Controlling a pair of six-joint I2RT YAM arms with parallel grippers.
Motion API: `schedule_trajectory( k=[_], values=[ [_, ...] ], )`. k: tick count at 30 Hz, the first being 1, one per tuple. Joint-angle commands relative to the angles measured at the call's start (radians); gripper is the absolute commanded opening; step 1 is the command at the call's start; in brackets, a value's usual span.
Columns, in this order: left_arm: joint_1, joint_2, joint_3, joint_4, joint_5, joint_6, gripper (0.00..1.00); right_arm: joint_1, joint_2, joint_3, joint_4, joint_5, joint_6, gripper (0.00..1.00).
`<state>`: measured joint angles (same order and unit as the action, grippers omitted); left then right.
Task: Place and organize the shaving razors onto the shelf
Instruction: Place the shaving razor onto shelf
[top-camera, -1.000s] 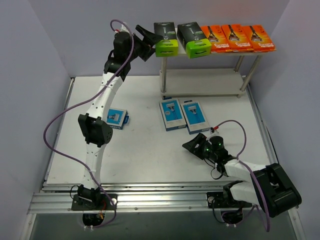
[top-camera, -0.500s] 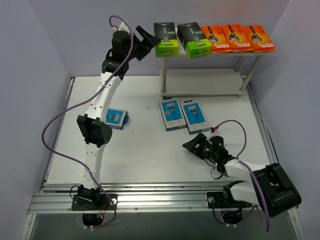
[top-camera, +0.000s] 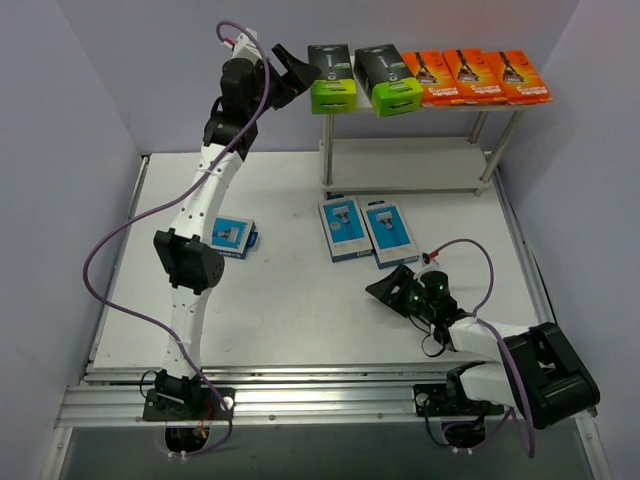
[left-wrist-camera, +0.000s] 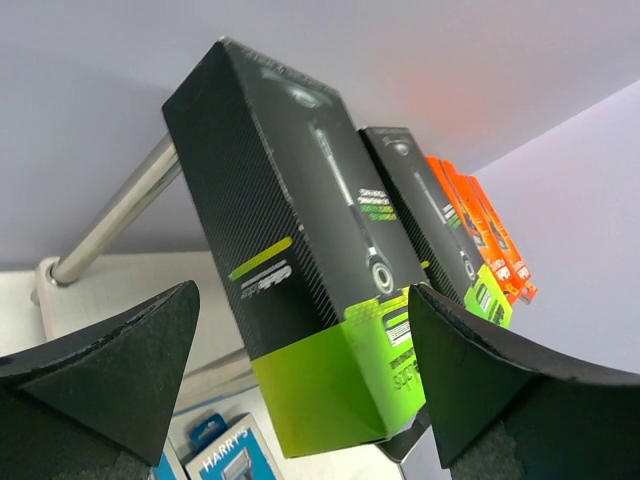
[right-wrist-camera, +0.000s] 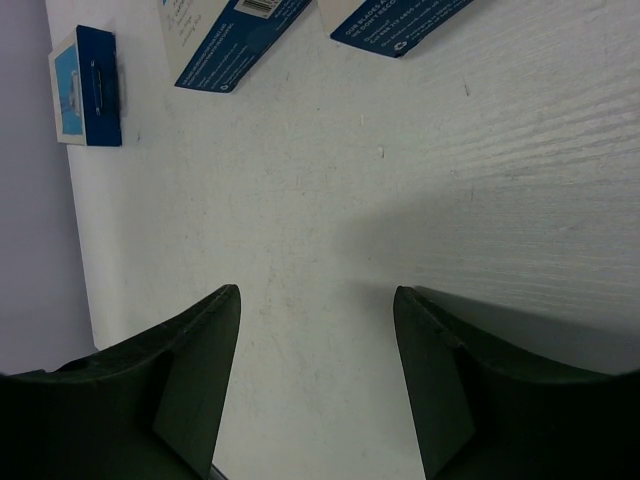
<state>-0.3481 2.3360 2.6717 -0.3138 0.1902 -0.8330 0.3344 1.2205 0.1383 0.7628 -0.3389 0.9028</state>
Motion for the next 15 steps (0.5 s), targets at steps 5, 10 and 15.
schedule_trajectory(
  k=[5, 10, 15],
  values=[
    [0.000, -0.001, 0.062, 0.202, 0.018, 0.018, 0.94, -0.017, 0.047, 0.014, -0.040, 0.005, -0.048, 0.59],
    [-0.002, 0.046, 0.089, 0.252, 0.025, 0.002, 0.94, -0.023, 0.079, 0.020, -0.034, -0.003, -0.059, 0.59],
    [-0.002, 0.085, 0.116, 0.259, 0.032, -0.026, 0.94, -0.028, 0.100, 0.023, -0.026, -0.009, -0.061, 0.59]
  ],
)
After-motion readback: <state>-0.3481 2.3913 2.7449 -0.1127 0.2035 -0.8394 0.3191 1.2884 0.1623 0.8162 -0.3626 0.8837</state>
